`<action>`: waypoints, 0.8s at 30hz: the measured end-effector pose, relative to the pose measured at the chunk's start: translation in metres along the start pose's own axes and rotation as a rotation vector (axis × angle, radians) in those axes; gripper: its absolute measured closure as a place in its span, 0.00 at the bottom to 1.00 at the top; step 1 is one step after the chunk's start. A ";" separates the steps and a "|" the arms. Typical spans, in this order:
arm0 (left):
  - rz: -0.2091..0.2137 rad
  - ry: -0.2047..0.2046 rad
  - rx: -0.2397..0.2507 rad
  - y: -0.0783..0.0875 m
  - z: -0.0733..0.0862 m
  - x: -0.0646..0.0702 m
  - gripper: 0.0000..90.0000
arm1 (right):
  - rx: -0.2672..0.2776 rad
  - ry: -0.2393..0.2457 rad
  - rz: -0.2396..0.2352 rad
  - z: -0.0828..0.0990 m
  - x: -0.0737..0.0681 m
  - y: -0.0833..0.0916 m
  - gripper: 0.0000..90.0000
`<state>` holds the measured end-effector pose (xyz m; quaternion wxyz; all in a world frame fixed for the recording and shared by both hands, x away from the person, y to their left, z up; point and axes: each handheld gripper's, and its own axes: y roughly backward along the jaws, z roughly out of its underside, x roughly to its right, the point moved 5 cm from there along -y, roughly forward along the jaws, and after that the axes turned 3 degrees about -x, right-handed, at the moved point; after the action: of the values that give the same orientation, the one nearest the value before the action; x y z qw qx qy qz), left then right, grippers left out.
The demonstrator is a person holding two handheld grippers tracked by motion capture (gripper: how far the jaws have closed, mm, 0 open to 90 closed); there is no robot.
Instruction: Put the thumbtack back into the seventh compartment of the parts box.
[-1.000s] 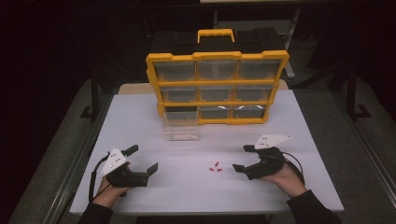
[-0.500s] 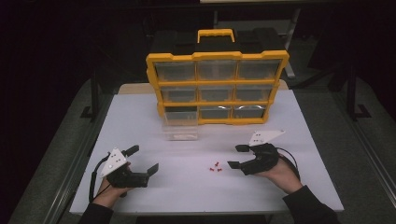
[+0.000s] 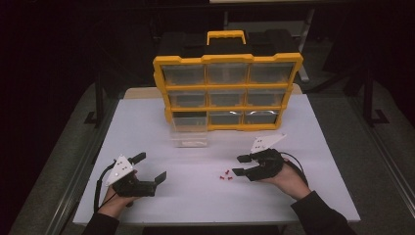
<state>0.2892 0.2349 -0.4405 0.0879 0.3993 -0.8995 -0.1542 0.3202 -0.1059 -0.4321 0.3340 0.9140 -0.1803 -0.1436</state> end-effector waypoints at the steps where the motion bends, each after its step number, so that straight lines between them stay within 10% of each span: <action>1: 0.001 -0.001 -0.002 0.000 0.000 0.000 0.00 | -0.006 0.005 -0.003 0.000 0.000 -0.002 0.56; 24: 0.006 -0.008 -0.009 -0.002 0.001 0.002 0.00 | -0.136 0.070 -0.093 -0.002 -0.001 -0.035 0.72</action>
<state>0.2889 0.2330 -0.4423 0.0866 0.3954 -0.9003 -0.1598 0.3285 -0.0797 -0.4538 0.3942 0.9011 -0.1156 -0.1386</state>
